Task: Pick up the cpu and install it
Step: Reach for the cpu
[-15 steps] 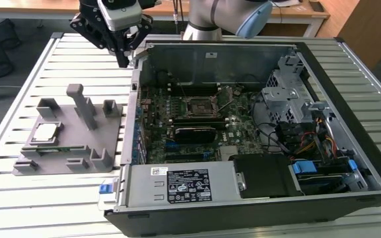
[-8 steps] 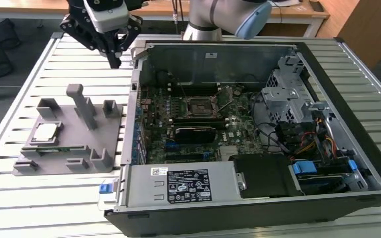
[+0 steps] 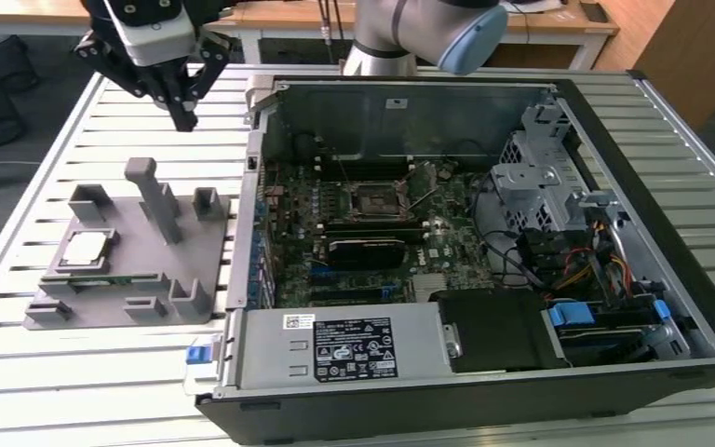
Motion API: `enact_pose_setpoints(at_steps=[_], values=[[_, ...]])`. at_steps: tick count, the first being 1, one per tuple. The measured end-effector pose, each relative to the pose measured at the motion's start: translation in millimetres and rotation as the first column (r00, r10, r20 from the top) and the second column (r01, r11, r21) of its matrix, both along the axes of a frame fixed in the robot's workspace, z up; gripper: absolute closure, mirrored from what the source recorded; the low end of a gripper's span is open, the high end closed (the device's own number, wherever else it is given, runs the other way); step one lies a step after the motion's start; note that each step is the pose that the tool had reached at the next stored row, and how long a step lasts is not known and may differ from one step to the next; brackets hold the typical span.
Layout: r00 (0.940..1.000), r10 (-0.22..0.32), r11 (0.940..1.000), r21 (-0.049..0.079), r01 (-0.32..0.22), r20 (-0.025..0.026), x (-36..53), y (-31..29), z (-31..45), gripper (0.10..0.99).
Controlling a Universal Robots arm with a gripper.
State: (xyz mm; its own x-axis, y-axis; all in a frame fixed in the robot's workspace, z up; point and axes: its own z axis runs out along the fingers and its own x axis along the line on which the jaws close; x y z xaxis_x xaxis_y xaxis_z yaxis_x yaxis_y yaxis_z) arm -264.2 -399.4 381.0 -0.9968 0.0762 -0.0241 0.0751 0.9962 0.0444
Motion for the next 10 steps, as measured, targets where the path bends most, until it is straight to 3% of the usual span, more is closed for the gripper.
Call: enact_pose_setpoints(at_steps=[6,10], values=[[1.0,0.0,1.0,0.0,0.0,-0.0007,-21.5,0.0,-1.1,0.98],[0.9998,0.018,0.9998,0.0,-0.018,-0.0015,-27.1,-0.8,-3.7,0.98]])
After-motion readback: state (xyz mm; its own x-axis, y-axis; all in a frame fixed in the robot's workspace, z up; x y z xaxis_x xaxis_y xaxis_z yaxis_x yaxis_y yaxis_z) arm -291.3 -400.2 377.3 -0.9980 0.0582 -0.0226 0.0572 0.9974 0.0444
